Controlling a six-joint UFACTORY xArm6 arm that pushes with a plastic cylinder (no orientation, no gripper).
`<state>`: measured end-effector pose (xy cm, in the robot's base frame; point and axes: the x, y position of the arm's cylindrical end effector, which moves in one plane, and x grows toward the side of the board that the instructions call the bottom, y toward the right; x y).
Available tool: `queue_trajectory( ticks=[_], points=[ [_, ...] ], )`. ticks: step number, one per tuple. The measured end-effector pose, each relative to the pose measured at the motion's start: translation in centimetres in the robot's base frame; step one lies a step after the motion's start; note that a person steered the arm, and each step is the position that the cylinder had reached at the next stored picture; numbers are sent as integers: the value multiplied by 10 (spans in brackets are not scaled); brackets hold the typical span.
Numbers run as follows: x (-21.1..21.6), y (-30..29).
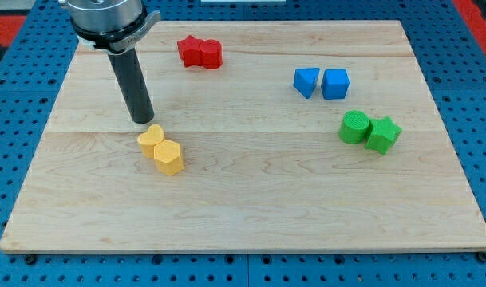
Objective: Slide the red blocks towards the center of the board
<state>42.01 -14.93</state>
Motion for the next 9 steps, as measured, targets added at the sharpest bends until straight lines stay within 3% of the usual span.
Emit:
queue_trajectory(
  ticks=[4, 9],
  points=[
    [-40, -19],
    [-150, 14]
  ],
)
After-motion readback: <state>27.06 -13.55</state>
